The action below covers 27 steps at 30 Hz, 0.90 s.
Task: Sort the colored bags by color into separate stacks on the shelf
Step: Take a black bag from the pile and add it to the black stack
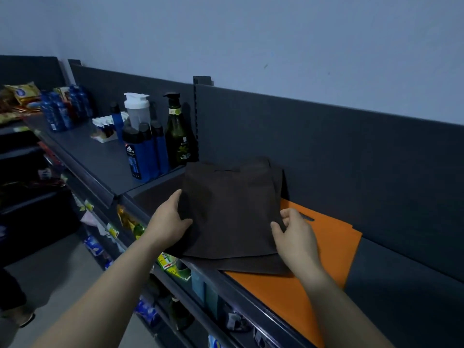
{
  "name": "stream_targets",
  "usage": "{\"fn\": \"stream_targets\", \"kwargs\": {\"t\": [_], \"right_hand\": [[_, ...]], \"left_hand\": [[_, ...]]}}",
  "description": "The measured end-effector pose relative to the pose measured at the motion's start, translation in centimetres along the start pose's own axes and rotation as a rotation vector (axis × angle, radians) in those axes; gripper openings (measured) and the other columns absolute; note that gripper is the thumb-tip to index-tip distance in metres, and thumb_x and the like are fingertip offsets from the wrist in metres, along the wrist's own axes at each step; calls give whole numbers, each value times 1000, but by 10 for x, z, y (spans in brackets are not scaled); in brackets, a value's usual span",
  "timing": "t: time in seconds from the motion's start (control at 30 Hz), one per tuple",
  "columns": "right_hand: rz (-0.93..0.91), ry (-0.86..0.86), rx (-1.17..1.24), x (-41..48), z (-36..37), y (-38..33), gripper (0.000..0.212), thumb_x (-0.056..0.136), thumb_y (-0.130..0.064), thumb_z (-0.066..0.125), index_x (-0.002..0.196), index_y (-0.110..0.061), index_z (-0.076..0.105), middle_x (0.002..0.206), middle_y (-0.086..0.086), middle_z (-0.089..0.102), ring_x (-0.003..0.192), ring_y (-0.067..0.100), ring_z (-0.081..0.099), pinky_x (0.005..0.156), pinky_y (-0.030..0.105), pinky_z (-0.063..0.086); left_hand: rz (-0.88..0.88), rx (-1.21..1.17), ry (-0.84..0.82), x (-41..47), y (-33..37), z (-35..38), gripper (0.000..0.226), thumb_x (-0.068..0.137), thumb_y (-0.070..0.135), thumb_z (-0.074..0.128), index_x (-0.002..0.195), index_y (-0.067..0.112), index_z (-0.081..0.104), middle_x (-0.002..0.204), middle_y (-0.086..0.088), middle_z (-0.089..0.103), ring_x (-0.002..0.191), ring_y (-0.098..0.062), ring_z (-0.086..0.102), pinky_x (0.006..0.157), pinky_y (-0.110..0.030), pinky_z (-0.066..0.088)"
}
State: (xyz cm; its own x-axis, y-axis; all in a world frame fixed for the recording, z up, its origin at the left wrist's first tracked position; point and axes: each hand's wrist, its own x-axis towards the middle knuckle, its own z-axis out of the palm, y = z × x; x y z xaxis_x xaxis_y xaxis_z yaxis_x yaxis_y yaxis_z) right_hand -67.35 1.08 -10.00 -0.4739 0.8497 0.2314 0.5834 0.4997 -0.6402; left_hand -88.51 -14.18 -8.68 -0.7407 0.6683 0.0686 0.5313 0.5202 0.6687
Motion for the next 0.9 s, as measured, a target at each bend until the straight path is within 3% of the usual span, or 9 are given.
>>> {"fn": "stream_targets", "kwargs": {"t": [0.27, 0.63, 0.77, 0.9], "right_hand": [[65, -4, -15, 19, 48, -28, 48, 93, -31, 56, 137, -20, 41, 104, -2, 64, 97, 20, 61, 81, 37, 52], [212, 49, -4, 19, 107, -89, 59, 94, -29, 55, 146, -13, 34, 114, 2, 62, 108, 24, 57, 97, 41, 45], [244, 56, -94, 14, 125, -104, 53, 96, -29, 54, 144, -14, 37, 89, -7, 53, 98, 20, 59, 98, 40, 44], [267, 94, -188, 13, 138, -116, 49, 95, -28, 52, 141, -15, 39, 109, 0, 64, 104, 20, 59, 102, 36, 40]], "left_hand": [[58, 29, -70, 64, -38, -16, 84, 85, 14, 68, 152, 17, 18, 152, -3, 33, 137, -21, 35, 111, -33, 32], [210, 52, -231, 151, -85, -47, 81, 84, 8, 68, 151, 15, 23, 149, -3, 38, 134, -21, 41, 110, -33, 35], [243, 106, -275, 173, -99, -51, 81, 83, 10, 69, 151, 14, 24, 149, -4, 39, 133, -22, 42, 109, -35, 37], [275, 177, -296, 187, -109, -49, 77, 85, 12, 67, 150, 13, 26, 147, -9, 40, 132, -26, 41, 108, -34, 35]]}}
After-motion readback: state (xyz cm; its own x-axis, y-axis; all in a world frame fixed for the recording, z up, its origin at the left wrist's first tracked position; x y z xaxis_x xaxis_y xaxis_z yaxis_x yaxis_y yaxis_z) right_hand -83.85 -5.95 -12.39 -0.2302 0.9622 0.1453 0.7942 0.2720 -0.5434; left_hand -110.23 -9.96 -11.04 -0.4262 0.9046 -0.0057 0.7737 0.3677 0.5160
